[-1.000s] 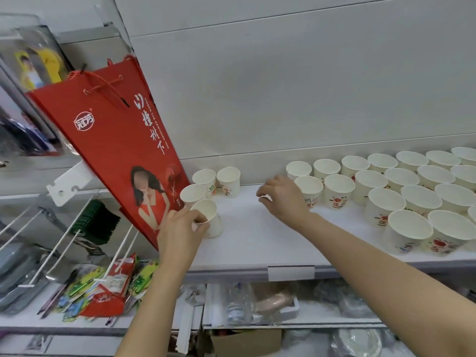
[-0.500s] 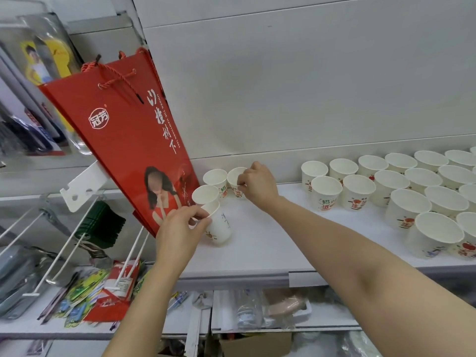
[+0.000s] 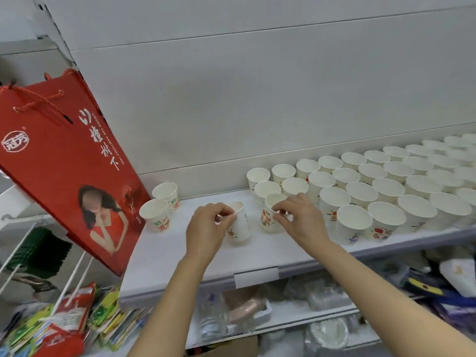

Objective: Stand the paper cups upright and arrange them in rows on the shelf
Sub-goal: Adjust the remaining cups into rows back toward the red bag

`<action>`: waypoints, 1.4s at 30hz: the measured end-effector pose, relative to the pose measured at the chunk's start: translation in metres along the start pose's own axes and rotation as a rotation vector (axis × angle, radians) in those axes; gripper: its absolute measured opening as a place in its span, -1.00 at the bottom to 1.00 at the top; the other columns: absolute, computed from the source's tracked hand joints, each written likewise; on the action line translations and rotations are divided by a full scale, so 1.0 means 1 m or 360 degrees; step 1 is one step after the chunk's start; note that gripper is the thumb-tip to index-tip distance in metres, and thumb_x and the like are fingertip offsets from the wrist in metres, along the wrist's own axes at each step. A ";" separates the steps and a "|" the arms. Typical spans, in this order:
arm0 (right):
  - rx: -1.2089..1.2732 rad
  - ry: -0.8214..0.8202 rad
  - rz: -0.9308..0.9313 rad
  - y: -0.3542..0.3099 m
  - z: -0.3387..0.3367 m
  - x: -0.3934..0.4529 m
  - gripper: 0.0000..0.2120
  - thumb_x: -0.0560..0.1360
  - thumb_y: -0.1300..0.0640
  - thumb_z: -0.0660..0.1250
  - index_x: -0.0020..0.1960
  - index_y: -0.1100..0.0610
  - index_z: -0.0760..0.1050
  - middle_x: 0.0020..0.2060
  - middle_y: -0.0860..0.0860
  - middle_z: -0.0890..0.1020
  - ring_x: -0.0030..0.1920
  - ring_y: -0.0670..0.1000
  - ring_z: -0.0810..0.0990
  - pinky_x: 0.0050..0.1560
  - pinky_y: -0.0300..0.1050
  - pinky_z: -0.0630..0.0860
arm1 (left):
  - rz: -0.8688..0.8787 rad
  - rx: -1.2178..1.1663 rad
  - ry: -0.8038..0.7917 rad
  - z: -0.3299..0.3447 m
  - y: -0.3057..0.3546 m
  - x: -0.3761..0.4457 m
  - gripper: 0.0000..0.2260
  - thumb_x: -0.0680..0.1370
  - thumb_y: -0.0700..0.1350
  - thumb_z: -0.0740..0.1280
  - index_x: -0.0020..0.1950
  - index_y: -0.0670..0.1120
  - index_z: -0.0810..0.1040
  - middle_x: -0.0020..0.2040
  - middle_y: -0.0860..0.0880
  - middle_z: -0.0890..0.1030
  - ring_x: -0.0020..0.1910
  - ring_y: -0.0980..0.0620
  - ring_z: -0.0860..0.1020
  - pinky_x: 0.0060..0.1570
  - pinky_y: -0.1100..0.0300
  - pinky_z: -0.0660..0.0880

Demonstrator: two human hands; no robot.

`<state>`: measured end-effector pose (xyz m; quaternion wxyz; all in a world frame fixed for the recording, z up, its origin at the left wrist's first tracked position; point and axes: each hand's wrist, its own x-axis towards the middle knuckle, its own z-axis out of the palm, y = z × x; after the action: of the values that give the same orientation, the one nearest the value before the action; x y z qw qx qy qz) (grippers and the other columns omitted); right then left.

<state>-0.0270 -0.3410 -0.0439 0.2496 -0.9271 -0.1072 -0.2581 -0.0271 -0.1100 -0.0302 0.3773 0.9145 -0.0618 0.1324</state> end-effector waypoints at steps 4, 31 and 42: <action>-0.0165 -0.0004 -0.0043 0.033 -0.028 -0.006 -0.91 0.31 0.14 0.54 -0.22 0.07 0.65 -0.27 -0.05 0.64 -0.19 0.06 0.47 -0.28 -0.11 0.39 | 0.0061 0.0115 -0.0090 0.039 0.039 0.004 -0.97 0.52 0.02 0.40 -0.11 0.14 0.61 -0.11 0.18 0.60 -0.08 0.16 0.47 -0.12 0.17 0.47; -0.0293 -0.0303 -0.0370 0.083 -0.055 0.000 -0.96 0.42 0.13 0.44 -0.16 0.10 0.63 -0.21 0.00 0.66 -0.13 0.11 0.48 -0.10 -0.01 0.32 | 0.0033 0.0472 -0.0148 0.084 0.073 -0.001 -0.95 0.49 0.03 0.45 -0.07 0.11 0.66 -0.04 0.13 0.61 -0.08 0.13 0.48 -0.11 0.10 0.53; -0.0222 -0.0048 -0.0481 0.059 -0.041 0.004 -0.89 0.35 0.11 0.52 -0.14 0.08 0.65 -0.20 0.00 0.67 -0.11 0.13 0.54 -0.10 0.03 0.42 | -0.0160 0.0566 0.0378 0.030 0.012 -0.013 -0.75 0.53 0.03 0.41 0.19 0.06 0.61 0.18 0.06 0.58 0.12 0.01 0.49 -0.04 0.14 0.45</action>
<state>-0.0217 -0.4121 -0.0355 0.1414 -0.9193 -0.2310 -0.2855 -0.0365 -0.1397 -0.0469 0.2208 0.9466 0.0532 0.2291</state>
